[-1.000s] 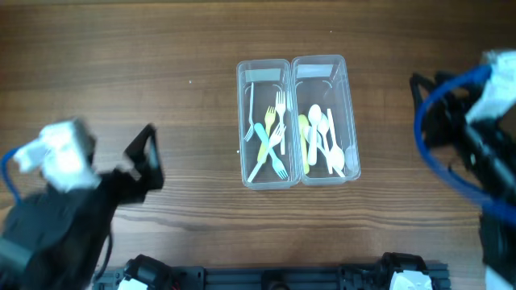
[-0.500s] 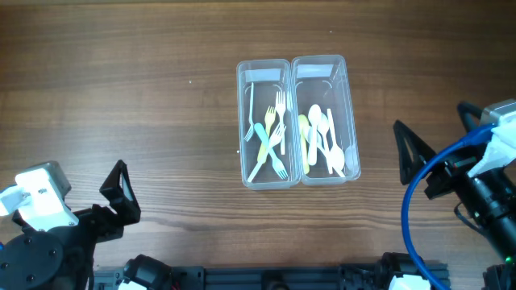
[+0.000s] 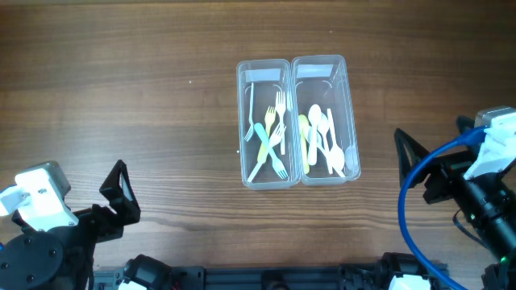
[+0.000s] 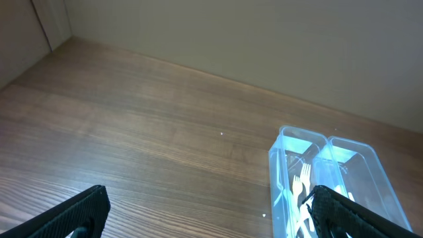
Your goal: Pack container
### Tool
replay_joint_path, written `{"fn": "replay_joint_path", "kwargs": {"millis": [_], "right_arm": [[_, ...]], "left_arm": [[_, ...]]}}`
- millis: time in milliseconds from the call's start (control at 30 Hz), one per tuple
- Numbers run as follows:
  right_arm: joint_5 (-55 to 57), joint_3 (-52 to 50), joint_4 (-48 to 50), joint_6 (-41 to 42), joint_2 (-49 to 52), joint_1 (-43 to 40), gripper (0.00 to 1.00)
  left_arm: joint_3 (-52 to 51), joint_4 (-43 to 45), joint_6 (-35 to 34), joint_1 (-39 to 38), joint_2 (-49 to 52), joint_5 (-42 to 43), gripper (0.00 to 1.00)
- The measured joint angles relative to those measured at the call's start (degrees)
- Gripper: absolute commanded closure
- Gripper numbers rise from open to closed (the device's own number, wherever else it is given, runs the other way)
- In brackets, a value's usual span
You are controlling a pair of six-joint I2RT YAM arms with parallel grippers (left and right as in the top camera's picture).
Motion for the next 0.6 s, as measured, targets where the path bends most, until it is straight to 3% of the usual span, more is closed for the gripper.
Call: {"fn": "replay_joint_path", "kwargs": {"millis": [200, 433, 600], "right_arm": [[1.09, -6.12, 4.42, -6.69, -0.17, 0.0, 0.0], [-1.9, -33.51, 22.4, -8.35, -13.18, 0.0, 0.0], [-4.04, -49.9, 24.3, -8.61, -25.42, 0.0, 0.0]], "left_arm": [[0.0, 0.0, 0.0, 0.0, 0.02, -0.02, 0.0], [-0.02, -0.07, 0.0, 0.0, 0.02, -0.04, 0.0], [-0.04, -0.17, 0.0, 0.0, 0.11, 0.0, 0.0]]}}
